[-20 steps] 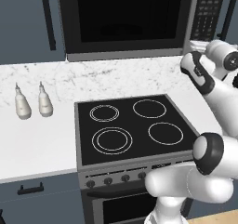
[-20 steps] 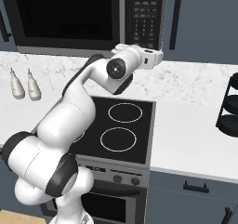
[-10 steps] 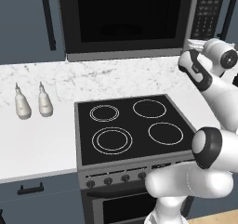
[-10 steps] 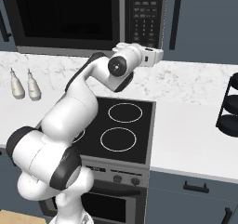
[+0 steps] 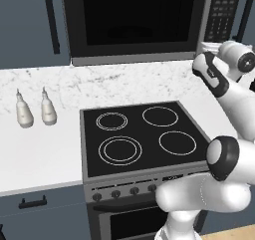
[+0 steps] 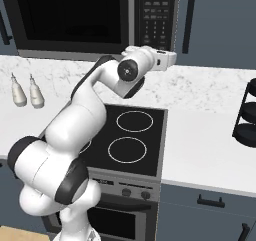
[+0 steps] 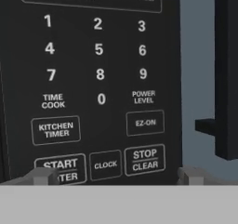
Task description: Open the microwave, place the bowl with waffle inside the microwave, then close the microwave door and turn it on.
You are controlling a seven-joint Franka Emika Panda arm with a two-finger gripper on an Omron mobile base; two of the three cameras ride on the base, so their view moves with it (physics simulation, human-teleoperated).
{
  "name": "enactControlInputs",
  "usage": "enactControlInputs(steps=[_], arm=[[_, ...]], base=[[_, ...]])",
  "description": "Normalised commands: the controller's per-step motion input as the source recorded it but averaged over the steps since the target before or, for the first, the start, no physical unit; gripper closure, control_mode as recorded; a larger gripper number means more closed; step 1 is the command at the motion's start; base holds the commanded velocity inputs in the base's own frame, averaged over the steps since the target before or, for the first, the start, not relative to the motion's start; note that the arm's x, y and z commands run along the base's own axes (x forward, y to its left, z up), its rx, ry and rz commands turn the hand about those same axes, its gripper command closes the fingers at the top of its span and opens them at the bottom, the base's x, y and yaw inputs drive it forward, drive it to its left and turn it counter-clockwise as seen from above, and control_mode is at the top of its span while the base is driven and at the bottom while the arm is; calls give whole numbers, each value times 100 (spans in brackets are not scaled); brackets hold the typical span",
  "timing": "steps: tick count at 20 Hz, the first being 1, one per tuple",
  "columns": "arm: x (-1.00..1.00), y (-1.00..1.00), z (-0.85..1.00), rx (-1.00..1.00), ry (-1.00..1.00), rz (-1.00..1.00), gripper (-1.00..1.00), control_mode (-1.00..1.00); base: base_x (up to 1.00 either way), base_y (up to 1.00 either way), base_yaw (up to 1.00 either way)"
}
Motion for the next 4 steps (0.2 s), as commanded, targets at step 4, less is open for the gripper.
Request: enactControlInputs(steps=[4], arm=[[6,-26,0,0,0,0,-100,-100]], base=[[0,0,0]])
